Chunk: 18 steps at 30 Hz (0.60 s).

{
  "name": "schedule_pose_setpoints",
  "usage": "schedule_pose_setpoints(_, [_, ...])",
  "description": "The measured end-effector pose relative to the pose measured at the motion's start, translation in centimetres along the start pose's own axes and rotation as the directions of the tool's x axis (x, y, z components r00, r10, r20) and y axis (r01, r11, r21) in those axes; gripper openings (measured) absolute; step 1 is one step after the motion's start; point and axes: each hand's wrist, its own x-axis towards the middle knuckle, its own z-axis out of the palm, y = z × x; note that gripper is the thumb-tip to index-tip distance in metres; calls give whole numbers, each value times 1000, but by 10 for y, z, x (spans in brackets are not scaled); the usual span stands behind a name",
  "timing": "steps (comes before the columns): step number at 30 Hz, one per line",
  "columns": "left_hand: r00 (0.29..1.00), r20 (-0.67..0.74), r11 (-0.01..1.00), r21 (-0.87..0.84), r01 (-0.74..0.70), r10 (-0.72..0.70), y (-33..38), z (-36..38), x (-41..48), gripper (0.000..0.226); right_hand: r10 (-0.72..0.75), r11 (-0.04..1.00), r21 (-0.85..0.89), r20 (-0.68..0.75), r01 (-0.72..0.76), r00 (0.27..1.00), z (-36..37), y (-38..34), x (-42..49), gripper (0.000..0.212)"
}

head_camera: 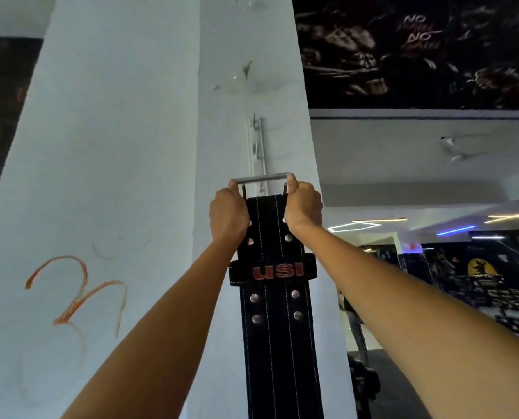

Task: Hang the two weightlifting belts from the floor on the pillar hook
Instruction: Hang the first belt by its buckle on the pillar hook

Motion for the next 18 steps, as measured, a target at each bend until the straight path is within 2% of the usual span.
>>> schedule_pose_setpoints(3, [1000,5,999,27,28,-28,-2,16,24,49,17,1000,-2,18,-17,1000,16,3,29,53])
schedule_pose_setpoints(6, [997,74,996,91,8,-15,-5,24,40,44,55,998,4,73,-56,996,27,10,46,48])
schedule_pose_setpoints(9, [992,121,993,111,-51,37,-17,27,45,44,3,997,72,108,-11,994,30,25,43,45])
schedule_pose_setpoints(11, [990,117,997,4,-81,80,-27,23,35,47,-79,994,87,115,70,990,28,36,32,45])
schedule_pose_setpoints(13, [979,195,962,-274,-10,66,-37,18,22,48,-151,982,144,175,126,973,20,45,24,42])
schedule_pose_setpoints(15, [923,384,842,-504,192,20,-45,3,10,37,-132,953,302,306,35,943,10,46,20,38])
schedule_pose_setpoints(16, [885,463,783,-570,250,54,-50,-4,7,28,-120,919,390,397,-49,910,5,45,19,32])
schedule_pose_setpoints(18, [854,502,744,-621,246,136,-57,-11,6,20,-144,848,501,529,-171,836,-3,44,16,18])
